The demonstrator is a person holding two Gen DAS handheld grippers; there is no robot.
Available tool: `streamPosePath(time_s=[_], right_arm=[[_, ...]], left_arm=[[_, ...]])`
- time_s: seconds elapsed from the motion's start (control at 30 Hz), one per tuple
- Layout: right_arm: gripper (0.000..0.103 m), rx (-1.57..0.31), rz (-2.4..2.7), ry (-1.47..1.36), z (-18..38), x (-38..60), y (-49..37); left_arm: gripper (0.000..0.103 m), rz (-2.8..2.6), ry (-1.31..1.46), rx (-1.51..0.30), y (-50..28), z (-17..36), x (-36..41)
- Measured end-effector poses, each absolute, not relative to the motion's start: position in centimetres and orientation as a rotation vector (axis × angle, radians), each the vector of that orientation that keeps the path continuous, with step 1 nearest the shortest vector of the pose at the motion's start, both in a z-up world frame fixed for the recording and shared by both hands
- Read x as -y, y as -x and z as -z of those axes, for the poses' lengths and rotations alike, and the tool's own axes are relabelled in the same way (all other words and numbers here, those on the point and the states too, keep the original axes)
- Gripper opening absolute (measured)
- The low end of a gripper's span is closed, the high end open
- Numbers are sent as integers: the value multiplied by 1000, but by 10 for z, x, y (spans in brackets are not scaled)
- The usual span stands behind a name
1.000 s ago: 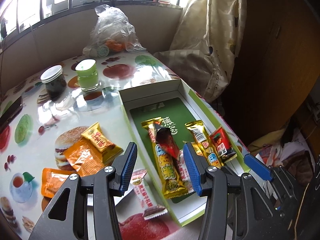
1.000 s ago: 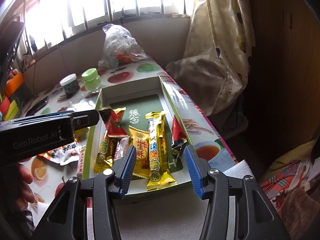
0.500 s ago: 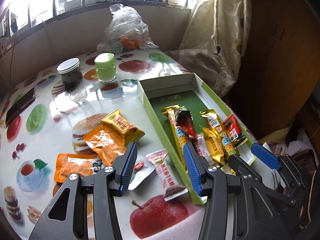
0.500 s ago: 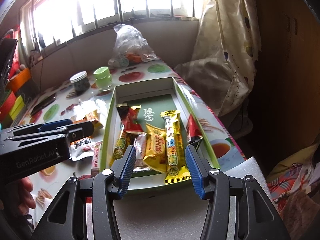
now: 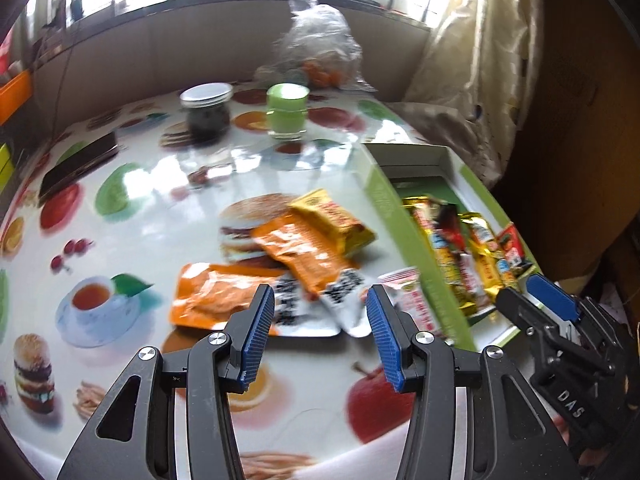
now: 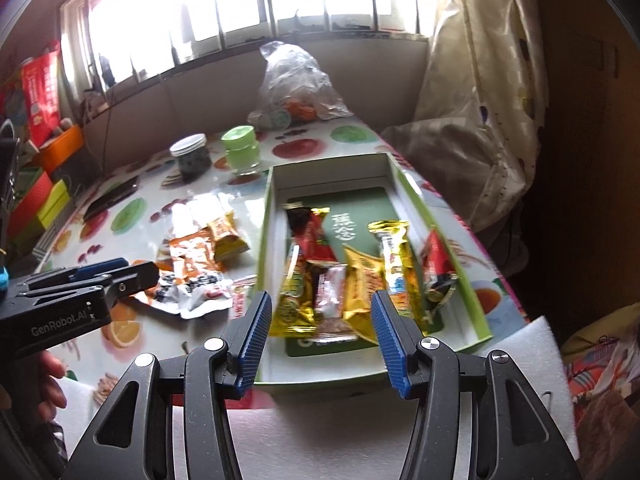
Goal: Organize snacks
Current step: 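Move both open tools back over the orange snack packets, then grasp an orange konjac packet with the right tool while the left grasps another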
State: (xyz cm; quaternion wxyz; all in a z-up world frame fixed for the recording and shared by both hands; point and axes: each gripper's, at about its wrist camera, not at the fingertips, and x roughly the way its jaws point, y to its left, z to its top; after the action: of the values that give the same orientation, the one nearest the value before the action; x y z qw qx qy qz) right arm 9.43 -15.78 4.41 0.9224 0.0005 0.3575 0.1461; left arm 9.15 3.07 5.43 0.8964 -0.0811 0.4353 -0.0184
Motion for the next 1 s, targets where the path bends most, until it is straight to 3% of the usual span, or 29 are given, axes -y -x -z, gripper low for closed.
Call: streamPosePath(time_s=[1.0], right_arm=[[51, -797, -534, 173, -31, 65, -117]], left_arm=[[49, -64, 361, -1020, -94, -14, -98]])
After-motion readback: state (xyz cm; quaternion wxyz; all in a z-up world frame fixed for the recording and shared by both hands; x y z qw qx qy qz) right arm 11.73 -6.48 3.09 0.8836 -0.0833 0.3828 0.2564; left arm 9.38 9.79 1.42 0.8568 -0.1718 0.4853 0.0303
